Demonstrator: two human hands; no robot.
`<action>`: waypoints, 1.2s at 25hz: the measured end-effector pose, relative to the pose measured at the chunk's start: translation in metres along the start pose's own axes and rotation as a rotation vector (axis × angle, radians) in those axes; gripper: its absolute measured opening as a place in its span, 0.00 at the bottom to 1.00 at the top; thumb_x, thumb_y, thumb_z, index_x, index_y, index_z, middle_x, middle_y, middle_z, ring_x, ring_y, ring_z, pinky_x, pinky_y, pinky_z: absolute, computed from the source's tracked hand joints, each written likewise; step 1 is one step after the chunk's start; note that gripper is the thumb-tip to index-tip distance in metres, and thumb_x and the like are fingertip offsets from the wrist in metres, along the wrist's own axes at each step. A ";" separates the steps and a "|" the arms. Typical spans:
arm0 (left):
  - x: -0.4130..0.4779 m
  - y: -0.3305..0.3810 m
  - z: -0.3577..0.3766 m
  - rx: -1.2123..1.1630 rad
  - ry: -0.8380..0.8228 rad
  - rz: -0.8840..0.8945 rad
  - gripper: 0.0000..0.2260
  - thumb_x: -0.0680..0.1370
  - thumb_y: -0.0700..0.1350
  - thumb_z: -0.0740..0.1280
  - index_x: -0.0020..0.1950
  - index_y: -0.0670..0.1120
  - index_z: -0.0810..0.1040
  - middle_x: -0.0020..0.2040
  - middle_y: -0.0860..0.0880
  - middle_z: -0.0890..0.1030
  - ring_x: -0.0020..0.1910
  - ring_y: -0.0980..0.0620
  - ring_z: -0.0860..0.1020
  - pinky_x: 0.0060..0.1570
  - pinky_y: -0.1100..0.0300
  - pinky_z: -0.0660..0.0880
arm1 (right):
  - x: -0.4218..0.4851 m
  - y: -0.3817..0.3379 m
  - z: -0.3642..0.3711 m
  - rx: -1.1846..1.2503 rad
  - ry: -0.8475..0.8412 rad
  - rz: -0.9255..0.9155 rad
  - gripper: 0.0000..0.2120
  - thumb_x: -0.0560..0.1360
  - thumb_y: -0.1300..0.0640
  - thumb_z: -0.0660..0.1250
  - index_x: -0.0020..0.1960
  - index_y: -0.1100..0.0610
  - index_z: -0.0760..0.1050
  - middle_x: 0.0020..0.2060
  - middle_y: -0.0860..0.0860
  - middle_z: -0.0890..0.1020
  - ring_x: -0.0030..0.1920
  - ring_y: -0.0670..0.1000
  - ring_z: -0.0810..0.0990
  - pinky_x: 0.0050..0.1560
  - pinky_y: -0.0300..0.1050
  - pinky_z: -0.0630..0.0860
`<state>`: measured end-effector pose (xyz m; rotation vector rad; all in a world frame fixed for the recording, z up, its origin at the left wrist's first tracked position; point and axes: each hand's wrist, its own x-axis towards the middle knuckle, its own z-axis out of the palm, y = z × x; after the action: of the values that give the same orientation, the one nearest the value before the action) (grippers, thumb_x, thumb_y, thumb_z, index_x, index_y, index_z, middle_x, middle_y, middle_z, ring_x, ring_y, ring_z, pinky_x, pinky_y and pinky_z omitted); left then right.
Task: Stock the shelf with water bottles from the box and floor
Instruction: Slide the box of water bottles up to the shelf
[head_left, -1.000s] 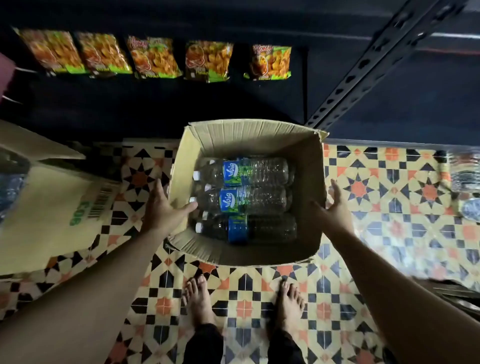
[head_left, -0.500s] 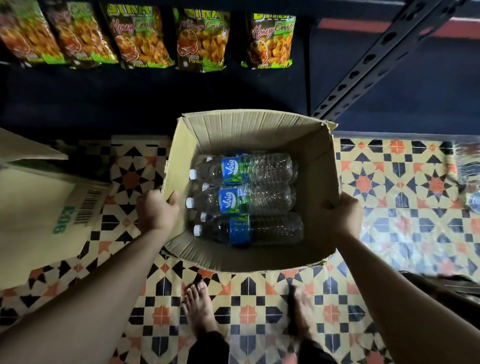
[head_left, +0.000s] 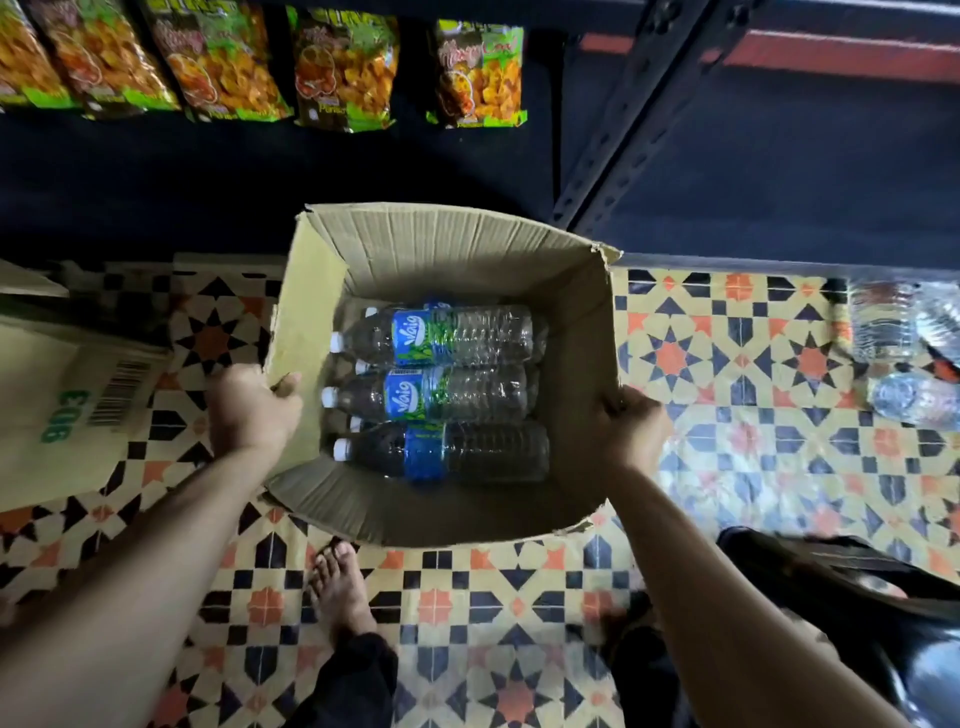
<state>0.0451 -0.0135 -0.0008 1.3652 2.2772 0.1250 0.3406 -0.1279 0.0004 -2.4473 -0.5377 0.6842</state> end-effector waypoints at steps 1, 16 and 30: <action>-0.006 0.003 0.002 0.007 -0.005 -0.005 0.14 0.76 0.45 0.72 0.45 0.33 0.78 0.41 0.34 0.81 0.41 0.38 0.81 0.39 0.49 0.78 | 0.005 0.005 -0.005 0.004 -0.013 0.000 0.10 0.68 0.66 0.63 0.29 0.64 0.69 0.25 0.50 0.57 0.30 0.41 0.58 0.27 0.43 0.56; -0.141 0.121 0.073 0.029 -0.075 0.108 0.22 0.75 0.40 0.72 0.27 0.43 0.62 0.27 0.44 0.69 0.33 0.46 0.71 0.34 0.57 0.66 | 0.082 0.109 -0.164 -0.082 0.074 0.041 0.10 0.68 0.67 0.62 0.31 0.68 0.64 0.29 0.53 0.54 0.39 0.48 0.55 0.27 0.47 0.52; -0.253 0.281 0.205 -0.010 -0.151 0.208 0.10 0.75 0.39 0.72 0.38 0.34 0.77 0.35 0.40 0.77 0.35 0.46 0.75 0.36 0.55 0.71 | 0.236 0.219 -0.318 -0.135 0.192 0.078 0.15 0.67 0.61 0.64 0.28 0.61 0.60 0.32 0.52 0.56 0.38 0.44 0.61 0.23 0.45 0.56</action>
<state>0.4612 -0.1216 -0.0034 1.5493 2.0064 0.0974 0.7570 -0.3036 0.0188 -2.6363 -0.4270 0.4486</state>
